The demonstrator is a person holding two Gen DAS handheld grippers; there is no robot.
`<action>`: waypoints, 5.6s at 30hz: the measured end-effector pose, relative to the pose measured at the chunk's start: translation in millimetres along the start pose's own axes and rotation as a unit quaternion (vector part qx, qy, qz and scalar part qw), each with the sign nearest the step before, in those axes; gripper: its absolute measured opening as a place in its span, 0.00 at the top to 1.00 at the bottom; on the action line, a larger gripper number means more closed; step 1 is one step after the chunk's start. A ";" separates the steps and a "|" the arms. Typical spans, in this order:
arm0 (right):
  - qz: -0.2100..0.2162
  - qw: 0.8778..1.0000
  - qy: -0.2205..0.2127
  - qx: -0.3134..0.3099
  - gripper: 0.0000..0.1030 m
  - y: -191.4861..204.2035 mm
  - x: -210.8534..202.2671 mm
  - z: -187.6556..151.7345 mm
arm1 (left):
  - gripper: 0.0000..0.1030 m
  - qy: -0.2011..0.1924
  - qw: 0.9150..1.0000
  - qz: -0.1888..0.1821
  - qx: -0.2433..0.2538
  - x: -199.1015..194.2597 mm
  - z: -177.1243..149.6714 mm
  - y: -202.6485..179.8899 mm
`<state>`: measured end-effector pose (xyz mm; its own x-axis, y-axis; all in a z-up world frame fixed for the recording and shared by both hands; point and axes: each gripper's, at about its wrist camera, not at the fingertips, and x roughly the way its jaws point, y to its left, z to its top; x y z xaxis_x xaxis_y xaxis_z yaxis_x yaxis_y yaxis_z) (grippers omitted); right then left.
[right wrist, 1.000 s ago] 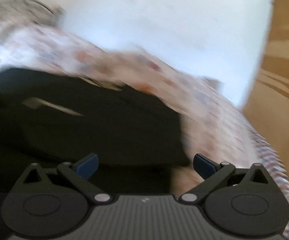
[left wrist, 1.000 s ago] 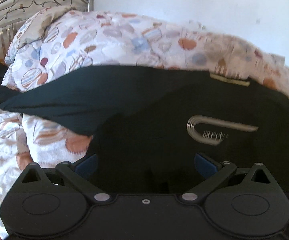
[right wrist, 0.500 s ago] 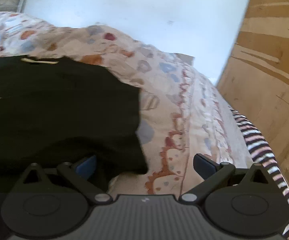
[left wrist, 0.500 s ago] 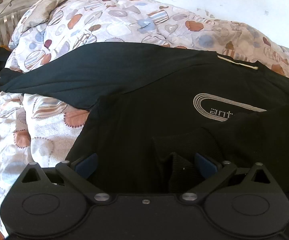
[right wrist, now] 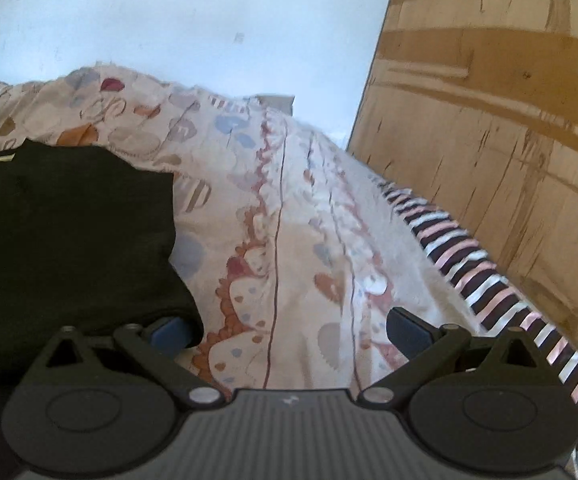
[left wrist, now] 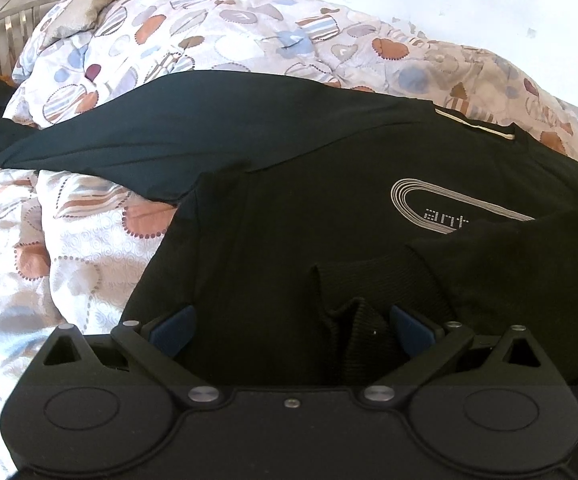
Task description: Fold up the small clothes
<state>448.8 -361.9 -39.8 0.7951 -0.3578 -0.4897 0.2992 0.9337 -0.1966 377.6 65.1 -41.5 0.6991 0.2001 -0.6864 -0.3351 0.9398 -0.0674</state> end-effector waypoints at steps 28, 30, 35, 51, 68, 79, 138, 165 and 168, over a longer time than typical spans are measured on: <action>0.237 0.969 -0.026 -0.057 0.00 123.2 -171.4 -17.8 | 0.14 -0.097 0.965 0.215 0.118 42.0 101.4 335.3; 0.243 0.968 -0.015 -0.060 0.00 141.6 -169.5 -19.0 | 0.19 -0.092 0.960 0.214 0.155 52.7 105.7 347.9; 0.236 0.969 0.007 -0.067 0.00 172.5 -166.8 -23.4 | 0.19 -0.071 0.943 0.214 0.245 91.0 115.9 366.3; 0.199 0.978 0.017 -0.060 0.00 190.0 -176.2 -26.0 | 1.00 -0.007 0.942 0.131 0.310 127.1 141.8 387.8; 0.245 0.969 0.005 -0.011 0.00 212.2 -192.7 -37.4 | 1.00 0.169 0.977 -0.079 0.108 -50.1 196.4 369.0; 0.366 0.928 -0.037 -0.068 0.00 237.1 -235.2 -34.3 | 1.00 0.219 0.950 -0.217 0.042 -86.8 185.4 304.5; 0.337 0.934 -0.118 -0.027 0.23 143.5 -268.5 -88.1 | 1.00 0.224 0.887 -0.402 -0.036 -93.1 65.1 -35.3; 0.438 0.857 0.154 0.223 0.91 -61.6 -172.5 -69.3 | 0.34 0.068 0.977 -0.167 0.116 56.4 156.8 37.5; 0.429 0.859 0.158 0.230 0.88 -60.4 -165.7 -70.4 | 0.34 0.054 0.974 -0.164 0.149 86.2 166.5 16.2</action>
<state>261.9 -359.7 -6.6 0.6656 0.5480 -0.5067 -0.0907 0.7333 0.6739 537.6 143.8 18.8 0.6616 -0.1387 -0.7369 0.1036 0.9902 -0.0934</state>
